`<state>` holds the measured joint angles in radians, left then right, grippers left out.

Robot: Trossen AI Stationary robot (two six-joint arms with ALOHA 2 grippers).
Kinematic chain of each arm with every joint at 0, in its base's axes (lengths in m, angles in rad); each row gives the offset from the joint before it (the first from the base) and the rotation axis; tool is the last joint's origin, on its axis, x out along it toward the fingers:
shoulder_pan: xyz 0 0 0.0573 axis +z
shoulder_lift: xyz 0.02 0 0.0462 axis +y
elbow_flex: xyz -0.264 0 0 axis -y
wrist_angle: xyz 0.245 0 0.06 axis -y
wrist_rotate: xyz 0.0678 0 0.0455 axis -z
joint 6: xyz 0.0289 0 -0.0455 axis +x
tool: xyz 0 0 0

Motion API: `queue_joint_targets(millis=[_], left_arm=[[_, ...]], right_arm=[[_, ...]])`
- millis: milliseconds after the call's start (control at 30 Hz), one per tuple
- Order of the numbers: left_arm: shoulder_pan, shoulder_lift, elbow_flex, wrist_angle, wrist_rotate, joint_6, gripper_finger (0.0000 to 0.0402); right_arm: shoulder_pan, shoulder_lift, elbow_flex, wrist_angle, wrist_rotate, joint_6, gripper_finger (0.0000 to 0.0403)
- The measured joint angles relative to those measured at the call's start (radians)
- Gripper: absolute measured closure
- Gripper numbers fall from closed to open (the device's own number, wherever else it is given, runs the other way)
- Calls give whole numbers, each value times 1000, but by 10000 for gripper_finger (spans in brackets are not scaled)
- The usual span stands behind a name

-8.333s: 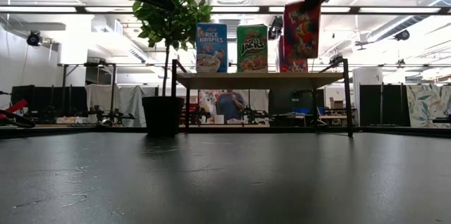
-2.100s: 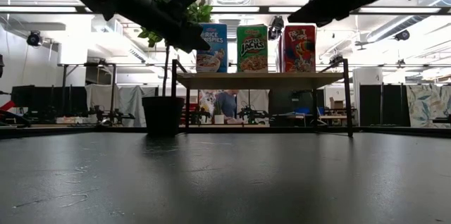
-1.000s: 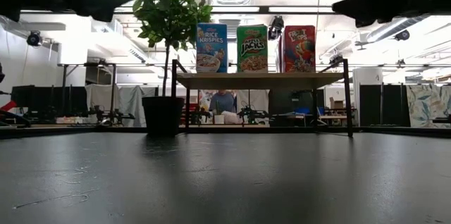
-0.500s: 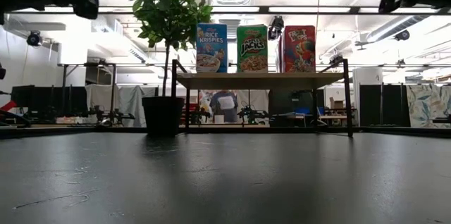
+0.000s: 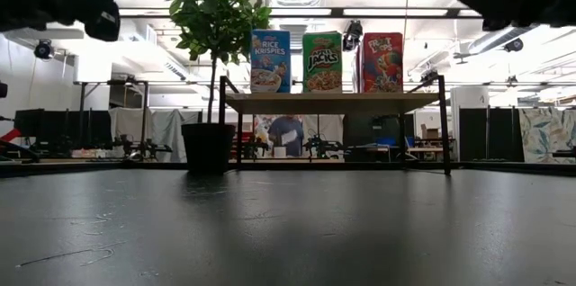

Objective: Stack cereal on shelf
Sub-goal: Return to Home Position

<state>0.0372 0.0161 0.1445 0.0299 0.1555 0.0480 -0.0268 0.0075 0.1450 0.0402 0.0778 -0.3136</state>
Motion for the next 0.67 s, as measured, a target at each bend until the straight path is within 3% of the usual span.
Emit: queue_joint_targets(millis=[167, 267, 367, 500, 667], left_arm=[[0, -14, -123, 137, 66, 21, 401], [0, -12, -130, 109, 98, 49, 401], [0, 0, -128, 94, 98, 48, 401], [0, -1, -123, 94, 9, -44, 401], [0, 9, -124, 67, -65, -236, 401]], right_arm=[[0, -6, -68, 50, -25, 39, 394], [0, -7, -127, 137, -91, 39, 394], [0, 3, -133, 99, -112, 34, 394], [0, 6, -133, 108, -111, 87, 394], [0, 13, -133, 98, -104, 379, 394]])
